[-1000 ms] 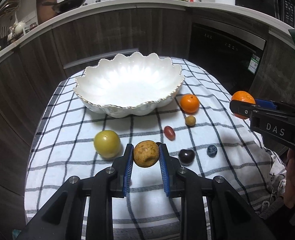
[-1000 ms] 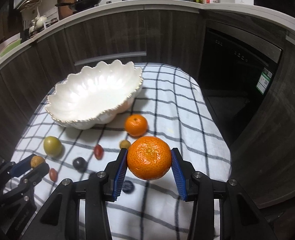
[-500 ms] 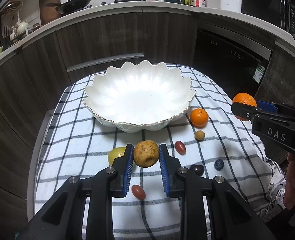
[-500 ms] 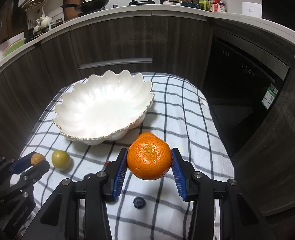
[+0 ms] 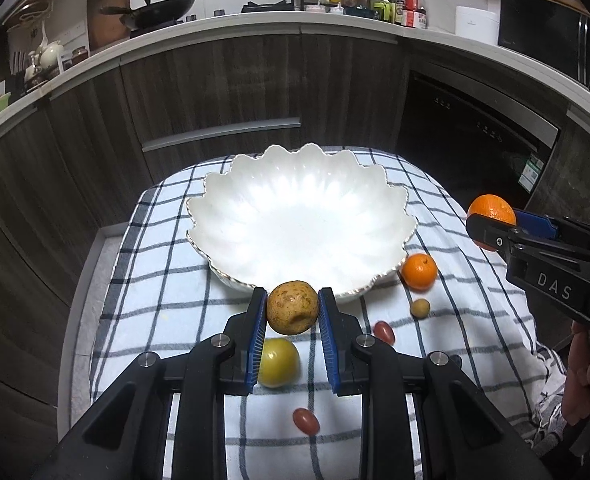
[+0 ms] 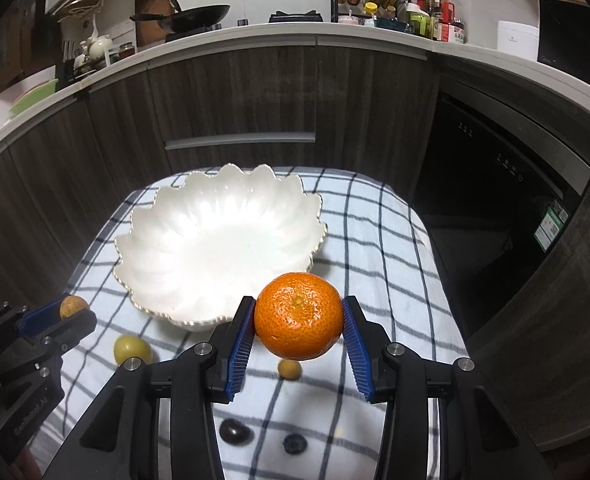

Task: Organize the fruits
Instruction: 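Lower right tool over the bowl and open it while left tool releases the brown fruit inside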

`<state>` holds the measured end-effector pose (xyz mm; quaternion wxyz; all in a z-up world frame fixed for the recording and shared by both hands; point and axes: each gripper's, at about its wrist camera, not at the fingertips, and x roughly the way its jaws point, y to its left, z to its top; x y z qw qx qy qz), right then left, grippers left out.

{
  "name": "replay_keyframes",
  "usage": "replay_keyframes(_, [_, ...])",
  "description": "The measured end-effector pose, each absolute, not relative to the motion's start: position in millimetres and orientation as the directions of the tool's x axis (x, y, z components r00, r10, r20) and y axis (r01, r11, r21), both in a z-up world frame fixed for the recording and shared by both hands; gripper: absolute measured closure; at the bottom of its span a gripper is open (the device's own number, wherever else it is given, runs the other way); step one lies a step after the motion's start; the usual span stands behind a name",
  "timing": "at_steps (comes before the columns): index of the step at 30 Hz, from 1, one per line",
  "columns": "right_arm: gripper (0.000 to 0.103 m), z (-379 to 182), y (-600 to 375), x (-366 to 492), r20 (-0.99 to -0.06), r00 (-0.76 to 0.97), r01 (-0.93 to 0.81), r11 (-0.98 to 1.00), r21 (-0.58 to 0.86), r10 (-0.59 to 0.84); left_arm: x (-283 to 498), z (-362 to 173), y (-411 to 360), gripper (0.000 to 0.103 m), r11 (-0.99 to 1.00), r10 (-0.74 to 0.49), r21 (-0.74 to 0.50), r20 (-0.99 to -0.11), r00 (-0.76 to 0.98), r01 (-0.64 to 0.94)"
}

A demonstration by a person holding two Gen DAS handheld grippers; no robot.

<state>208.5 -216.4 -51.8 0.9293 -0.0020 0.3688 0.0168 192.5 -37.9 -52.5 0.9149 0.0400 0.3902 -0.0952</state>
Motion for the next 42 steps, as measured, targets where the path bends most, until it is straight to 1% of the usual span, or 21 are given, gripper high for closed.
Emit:
replay_keyframes(13, [0.059, -42.3, -201.5, 239.7, -0.669, 0.742, -0.06, 0.998, -0.002, 0.043, 224.5, -45.7, -18.4, 0.077, 0.985, -0.131, -0.017, -0.721, 0.68, 0.172])
replay_keyframes(23, [0.059, -51.2, -196.1, 268.1, -0.694, 0.718, -0.062, 0.998, 0.012, 0.053, 257.2, -44.7, -14.4, 0.077, 0.986, -0.127, -0.013, -0.717, 0.685, 0.168])
replay_keyframes(31, [0.059, -54.4, -193.3, 291.4, -0.711, 0.702, -0.047, 0.999, 0.022, 0.049, 286.0, -53.3, -9.7, 0.077, 0.989, -0.125, -0.035, -0.735, 0.667, 0.147])
replay_keyframes(42, [0.059, -69.3, -194.9, 315.8, -0.744, 0.667, -0.032, 0.999, 0.029, 0.043, 306.8, -63.8, -10.6, 0.077, 0.991, -0.11, -0.029, -0.75, 0.652, 0.133])
